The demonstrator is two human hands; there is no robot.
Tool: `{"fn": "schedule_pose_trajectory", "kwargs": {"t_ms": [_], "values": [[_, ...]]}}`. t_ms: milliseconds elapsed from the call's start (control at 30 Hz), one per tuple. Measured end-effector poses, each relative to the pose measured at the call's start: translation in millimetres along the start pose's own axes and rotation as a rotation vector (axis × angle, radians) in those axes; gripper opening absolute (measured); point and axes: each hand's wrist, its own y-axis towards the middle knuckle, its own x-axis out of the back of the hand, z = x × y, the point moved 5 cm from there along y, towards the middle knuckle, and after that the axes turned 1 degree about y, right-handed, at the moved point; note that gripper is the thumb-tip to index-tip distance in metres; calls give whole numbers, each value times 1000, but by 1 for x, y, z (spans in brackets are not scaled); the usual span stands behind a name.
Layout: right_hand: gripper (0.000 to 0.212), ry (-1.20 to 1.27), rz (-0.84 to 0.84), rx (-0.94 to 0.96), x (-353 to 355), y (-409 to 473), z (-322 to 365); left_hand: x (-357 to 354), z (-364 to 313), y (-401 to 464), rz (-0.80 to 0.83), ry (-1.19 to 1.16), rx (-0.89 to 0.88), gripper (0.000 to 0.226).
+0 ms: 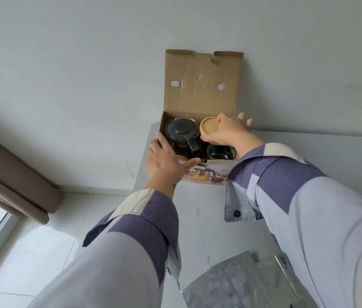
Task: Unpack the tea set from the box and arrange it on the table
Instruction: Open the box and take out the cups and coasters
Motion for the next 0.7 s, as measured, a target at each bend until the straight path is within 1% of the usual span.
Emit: {"fn": "schedule_pose_trajectory", "kwargs": {"t_ms": [167, 300, 367, 400, 467, 567, 633, 700], "values": [[80, 66, -73, -13, 5, -7, -3, 1, -3, 0, 18, -3, 25, 130], [81, 212, -84, -34, 26, -20, -12, 5, -3, 0, 57, 36, 70, 133], [83, 266, -56, -22, 39, -25, -26, 10, -8, 1, 86, 80, 88, 128], [84, 316, -36, -19, 44, -28, -36, 13, -14, 1, 82, 106, 72, 119], [86, 403, -22, -29, 53, -33, -62, 22, -39, 0, 25, 116, -12, 100], [84, 398, -51, -103, 61, -39, -117, 21, -101, -8, -48, 123, -199, 78], [82, 397, -57, -154, 62, -42, -160, 3, -149, -19, -54, 108, -288, 69], [83, 405, -50, -210, 60, -44, -207, -26, -196, -34, -18, 72, -343, 66]]}}
